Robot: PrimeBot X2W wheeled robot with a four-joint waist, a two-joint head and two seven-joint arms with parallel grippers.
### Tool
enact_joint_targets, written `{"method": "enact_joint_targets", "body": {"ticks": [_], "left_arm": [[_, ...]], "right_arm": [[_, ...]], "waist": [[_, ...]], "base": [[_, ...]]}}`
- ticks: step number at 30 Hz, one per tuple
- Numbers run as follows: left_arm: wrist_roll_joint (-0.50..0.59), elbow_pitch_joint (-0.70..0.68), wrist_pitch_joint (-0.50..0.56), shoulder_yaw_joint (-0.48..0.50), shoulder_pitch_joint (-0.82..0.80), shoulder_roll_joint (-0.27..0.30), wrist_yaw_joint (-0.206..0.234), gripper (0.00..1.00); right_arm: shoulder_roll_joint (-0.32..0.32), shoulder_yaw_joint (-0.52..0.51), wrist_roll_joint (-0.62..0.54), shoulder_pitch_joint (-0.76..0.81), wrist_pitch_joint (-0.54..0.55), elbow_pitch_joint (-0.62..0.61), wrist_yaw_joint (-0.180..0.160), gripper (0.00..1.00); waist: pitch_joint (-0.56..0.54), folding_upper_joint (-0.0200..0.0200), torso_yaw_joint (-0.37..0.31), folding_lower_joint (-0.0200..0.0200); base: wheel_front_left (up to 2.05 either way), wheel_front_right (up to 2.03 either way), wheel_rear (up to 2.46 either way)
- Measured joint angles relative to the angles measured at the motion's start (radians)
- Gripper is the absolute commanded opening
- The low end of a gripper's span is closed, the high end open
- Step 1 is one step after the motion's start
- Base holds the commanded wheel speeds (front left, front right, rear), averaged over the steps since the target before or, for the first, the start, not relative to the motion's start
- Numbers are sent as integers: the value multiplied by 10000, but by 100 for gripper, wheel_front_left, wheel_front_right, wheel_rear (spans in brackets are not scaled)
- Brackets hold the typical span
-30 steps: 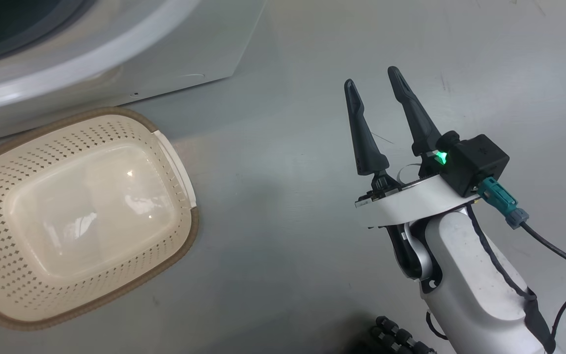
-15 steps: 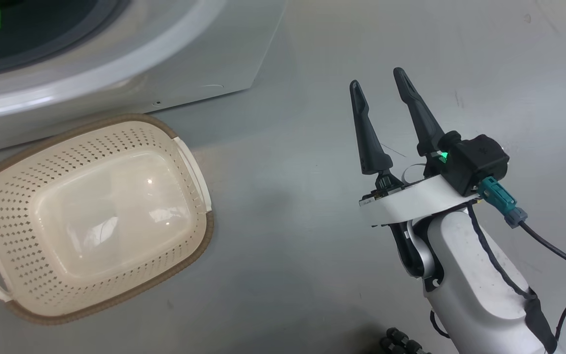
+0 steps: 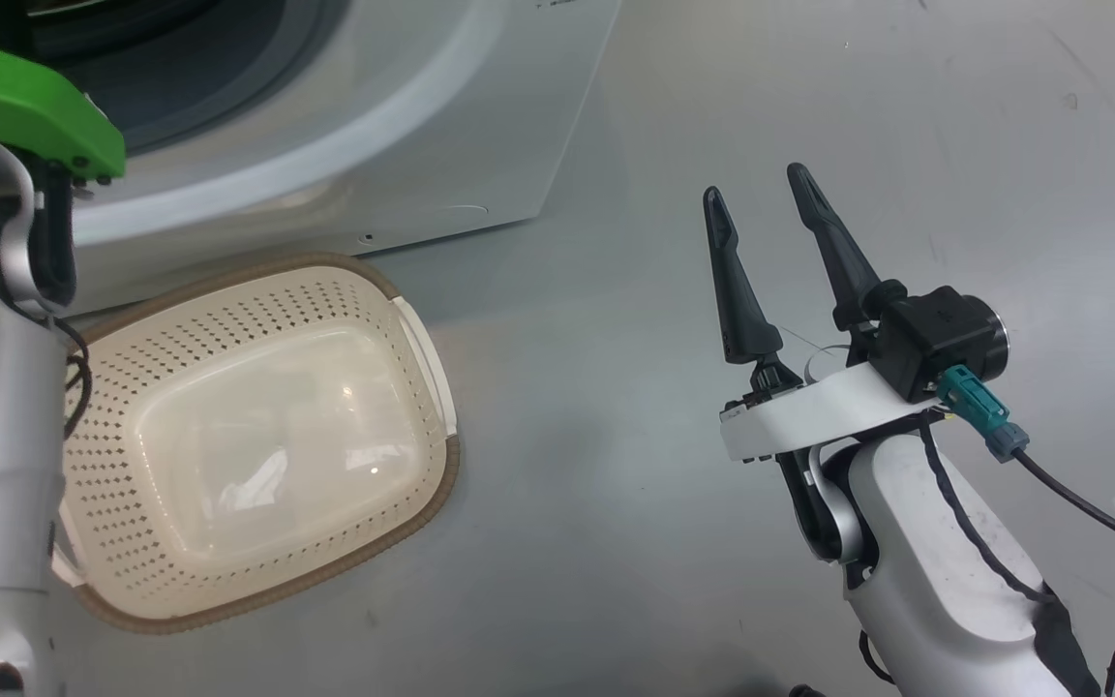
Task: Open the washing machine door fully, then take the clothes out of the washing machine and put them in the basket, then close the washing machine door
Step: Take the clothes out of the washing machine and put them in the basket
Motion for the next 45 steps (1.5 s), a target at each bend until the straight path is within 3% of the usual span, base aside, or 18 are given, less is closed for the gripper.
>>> {"method": "enact_joint_targets", "body": {"ticks": [17, 45], "left_arm": [[17, -1258, -1325, -182, 2781, -587, 113, 0], [539, -4884, -1555, -265, 5125, -683, 819, 0]], "right_arm": [[-10, -326, -345, 923, 0, 543, 21, 100], [-10, -755, -533, 2056, 0, 834, 242, 100]], "waist": [[-1546, 0, 760, 0], [-3657, 0, 1452, 0]], "base": [[0, 0, 0], [0, 0, 0]]}}
